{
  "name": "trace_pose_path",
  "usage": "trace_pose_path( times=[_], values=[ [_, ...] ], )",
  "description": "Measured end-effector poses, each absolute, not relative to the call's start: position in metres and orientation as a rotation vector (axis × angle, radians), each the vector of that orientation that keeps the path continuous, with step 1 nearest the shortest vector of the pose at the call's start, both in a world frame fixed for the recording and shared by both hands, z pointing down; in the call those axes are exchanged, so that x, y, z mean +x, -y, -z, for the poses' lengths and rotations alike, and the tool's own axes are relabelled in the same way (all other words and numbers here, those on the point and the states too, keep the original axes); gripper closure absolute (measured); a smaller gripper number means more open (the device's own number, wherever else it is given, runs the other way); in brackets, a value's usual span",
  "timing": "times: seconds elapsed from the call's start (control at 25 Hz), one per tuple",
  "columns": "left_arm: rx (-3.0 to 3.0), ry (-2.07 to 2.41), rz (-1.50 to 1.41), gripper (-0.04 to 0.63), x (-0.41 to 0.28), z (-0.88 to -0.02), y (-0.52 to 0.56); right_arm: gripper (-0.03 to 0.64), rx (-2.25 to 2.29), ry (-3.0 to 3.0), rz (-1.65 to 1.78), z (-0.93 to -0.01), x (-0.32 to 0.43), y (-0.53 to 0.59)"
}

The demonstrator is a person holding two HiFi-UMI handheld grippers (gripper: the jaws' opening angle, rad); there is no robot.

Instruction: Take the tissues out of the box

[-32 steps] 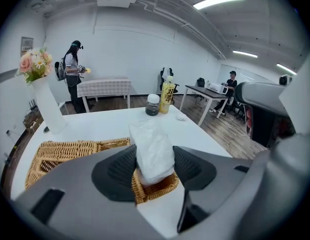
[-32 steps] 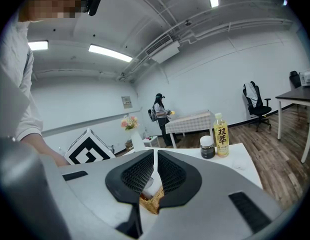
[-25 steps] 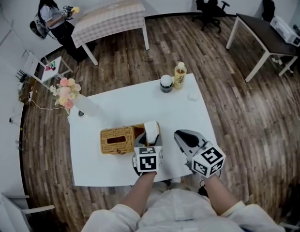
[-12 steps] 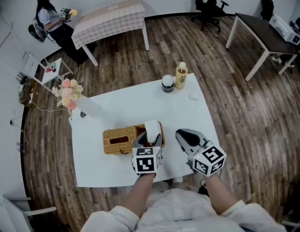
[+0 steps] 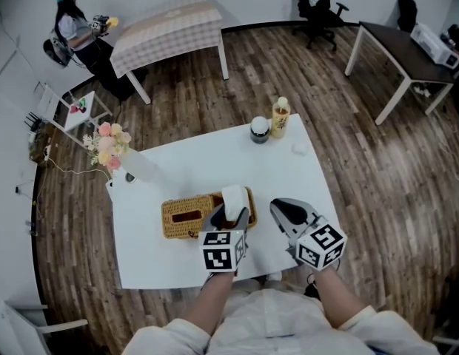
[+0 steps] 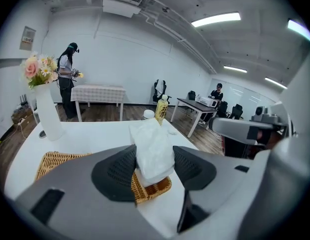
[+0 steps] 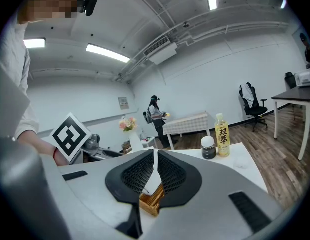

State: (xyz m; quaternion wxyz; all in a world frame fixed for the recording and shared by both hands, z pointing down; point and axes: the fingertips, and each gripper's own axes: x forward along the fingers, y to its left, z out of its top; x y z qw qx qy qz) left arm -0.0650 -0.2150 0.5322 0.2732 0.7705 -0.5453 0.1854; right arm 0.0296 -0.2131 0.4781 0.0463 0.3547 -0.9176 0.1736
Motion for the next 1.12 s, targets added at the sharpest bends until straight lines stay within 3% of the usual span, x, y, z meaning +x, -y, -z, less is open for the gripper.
trace_pose_path(
  times=[1.12],
  values=[
    [1.865, 1.075, 0.318, 0.370, -0.081, -0.492, 0.216, 0.577, 1.103, 2.794, -0.461, -0.463, 0.009, 0.209]
  ],
)
